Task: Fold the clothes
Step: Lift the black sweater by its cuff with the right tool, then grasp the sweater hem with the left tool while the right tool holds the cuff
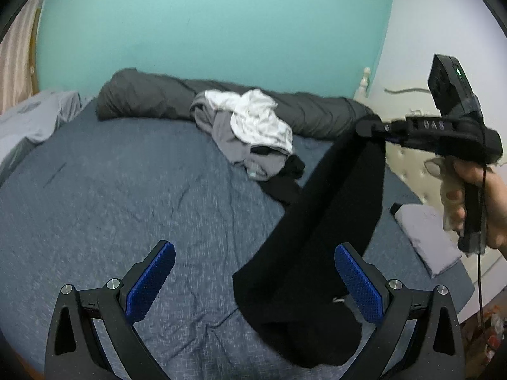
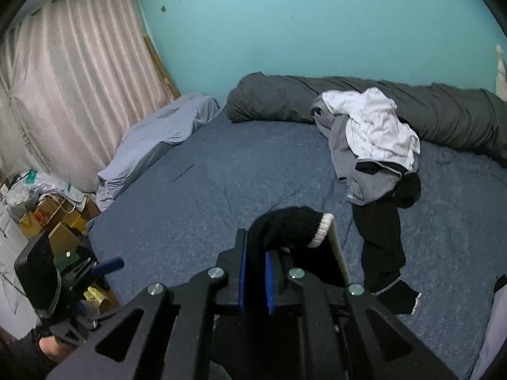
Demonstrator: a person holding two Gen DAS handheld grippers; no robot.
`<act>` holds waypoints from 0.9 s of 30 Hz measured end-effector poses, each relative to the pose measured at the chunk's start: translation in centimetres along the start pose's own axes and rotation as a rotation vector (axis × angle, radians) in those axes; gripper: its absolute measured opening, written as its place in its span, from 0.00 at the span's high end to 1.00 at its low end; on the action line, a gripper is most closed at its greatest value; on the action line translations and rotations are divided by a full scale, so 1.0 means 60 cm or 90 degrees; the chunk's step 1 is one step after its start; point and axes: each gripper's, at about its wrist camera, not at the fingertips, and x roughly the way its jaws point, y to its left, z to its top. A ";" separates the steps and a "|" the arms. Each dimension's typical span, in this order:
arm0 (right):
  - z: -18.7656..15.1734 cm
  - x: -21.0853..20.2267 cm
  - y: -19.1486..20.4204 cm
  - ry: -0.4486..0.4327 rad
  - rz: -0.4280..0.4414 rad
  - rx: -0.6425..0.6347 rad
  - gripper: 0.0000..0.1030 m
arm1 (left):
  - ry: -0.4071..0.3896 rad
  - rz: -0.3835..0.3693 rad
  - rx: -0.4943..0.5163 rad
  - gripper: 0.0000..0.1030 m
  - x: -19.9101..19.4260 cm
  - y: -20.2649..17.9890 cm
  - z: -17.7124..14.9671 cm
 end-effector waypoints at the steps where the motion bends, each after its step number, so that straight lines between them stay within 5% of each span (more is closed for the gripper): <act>1: 0.000 0.014 -0.008 0.005 -0.007 0.004 0.90 | 0.009 0.001 -0.003 0.00 0.014 0.006 -0.005; 5: -0.002 0.070 -0.040 0.024 -0.035 0.019 0.74 | 0.038 0.009 -0.015 0.00 0.061 0.029 -0.021; 7: -0.003 0.098 -0.056 0.033 -0.049 0.027 0.46 | 0.049 0.013 -0.019 0.00 0.082 0.039 -0.027; 9: -0.004 0.126 -0.072 0.043 -0.063 0.035 0.37 | 0.059 0.015 -0.023 0.00 0.102 0.046 -0.032; 17: -0.036 0.147 -0.152 0.043 -0.096 0.069 0.37 | 0.100 0.009 -0.017 0.00 0.190 0.047 -0.048; 27: -0.179 0.177 -0.304 0.098 -0.115 0.205 0.36 | 0.135 -0.024 0.019 0.00 0.312 0.016 -0.026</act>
